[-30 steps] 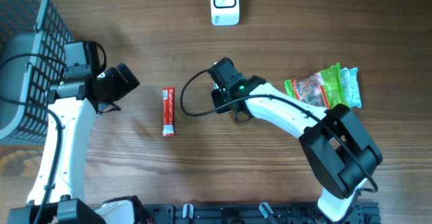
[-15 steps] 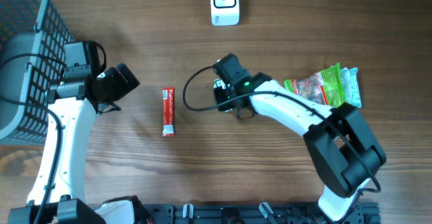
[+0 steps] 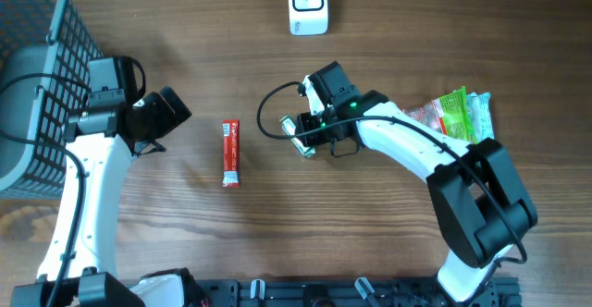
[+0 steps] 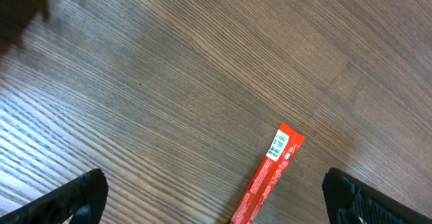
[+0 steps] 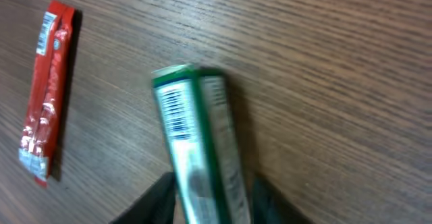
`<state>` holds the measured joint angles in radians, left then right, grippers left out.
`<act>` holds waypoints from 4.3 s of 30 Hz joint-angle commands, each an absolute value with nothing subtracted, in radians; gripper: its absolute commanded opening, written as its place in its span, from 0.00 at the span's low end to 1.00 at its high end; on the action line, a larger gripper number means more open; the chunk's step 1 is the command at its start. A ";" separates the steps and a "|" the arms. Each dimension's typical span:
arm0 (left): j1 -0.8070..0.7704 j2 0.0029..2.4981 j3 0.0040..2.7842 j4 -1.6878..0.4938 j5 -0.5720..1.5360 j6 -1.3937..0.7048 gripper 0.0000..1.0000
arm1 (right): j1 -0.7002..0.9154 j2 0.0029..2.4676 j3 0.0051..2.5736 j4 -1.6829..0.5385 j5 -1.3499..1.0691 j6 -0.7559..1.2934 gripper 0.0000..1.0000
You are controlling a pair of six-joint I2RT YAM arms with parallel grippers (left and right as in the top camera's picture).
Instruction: Scan the item barcode
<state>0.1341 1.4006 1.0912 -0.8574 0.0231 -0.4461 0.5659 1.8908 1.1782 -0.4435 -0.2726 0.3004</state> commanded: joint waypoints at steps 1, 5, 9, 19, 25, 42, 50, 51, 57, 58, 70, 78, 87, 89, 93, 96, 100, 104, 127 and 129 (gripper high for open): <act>0.139 1.397 1.099 -0.857 0.009 -0.437 1.00 | 0.561 1.909 1.169 -0.442 -0.227 0.287 0.47; 0.139 1.397 1.099 -0.856 0.009 -0.437 1.00 | 0.561 1.907 1.173 -0.426 -0.322 0.119 0.43; 0.139 1.397 1.099 -0.856 0.009 -0.437 1.00 | 0.561 1.906 1.173 -0.427 -0.317 0.105 0.37; 0.139 1.397 1.099 -0.856 0.009 -0.437 1.00 | 0.561 1.940 1.169 -0.455 -0.074 0.136 0.42; 0.139 1.397 1.099 -0.856 0.009 -0.437 1.00 | 0.530 1.940 1.169 -0.457 0.034 0.138 0.45; 0.139 1.397 1.099 -0.856 0.009 -0.437 1.00 | 0.729 1.858 1.149 -0.456 0.131 0.238 0.54; 0.139 1.397 1.099 -0.856 0.009 -0.437 1.00 | 0.734 1.910 1.149 -0.460 0.140 0.235 0.54; 0.139 1.397 1.099 -0.856 0.009 -0.437 1.00 | 0.734 1.911 1.149 -0.469 0.141 0.234 0.55; 0.139 1.397 1.099 -0.856 0.009 -0.437 1.00 | 0.734 1.925 1.130 -0.459 0.151 0.144 0.55; 0.139 1.397 1.099 -0.856 0.009 -0.437 1.00 | 0.734 1.925 1.130 -0.454 0.134 0.119 0.55; 0.139 1.397 1.099 -0.856 0.009 -0.437 1.00 | 0.734 1.925 1.100 -0.368 0.112 0.030 0.45; 0.139 1.397 1.099 -0.856 0.009 -0.437 1.00 | 0.734 1.925 1.097 -0.372 0.112 0.026 0.44; 0.139 1.397 1.099 -0.856 0.009 -0.437 1.00 | 0.721 1.824 1.101 -0.382 0.025 0.030 0.28; 0.139 1.397 1.099 -0.856 0.009 -0.437 1.00 | 0.676 1.728 1.102 -0.392 -0.120 0.073 0.30; 0.139 1.397 1.099 -0.856 0.009 -0.437 1.00 | 0.621 1.643 1.129 -0.504 -0.250 0.081 0.46; 0.139 1.397 1.099 -0.856 0.009 -0.437 1.00 | 0.616 1.645 1.309 -0.710 -0.291 0.081 0.45; 0.139 1.397 1.099 -0.856 0.009 -0.437 1.00 | 0.617 1.646 1.441 -0.831 -0.278 -0.050 0.54; 0.139 1.397 1.099 -0.856 0.009 -0.437 1.00 | 0.617 1.686 1.365 -0.785 -0.185 -0.179 0.54; 0.139 1.397 1.099 -0.856 0.009 -0.437 1.00 | 0.619 2.050 1.329 -0.692 -0.104 -0.229 0.54; 0.139 1.397 1.099 -0.856 0.009 -0.437 1.00 | 0.619 2.022 1.345 -0.700 -0.103 -0.231 0.56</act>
<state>0.1341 1.4006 1.0912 -0.8570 0.0231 -0.4461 0.6189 2.0182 1.3212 -0.6914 -0.1215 -0.2398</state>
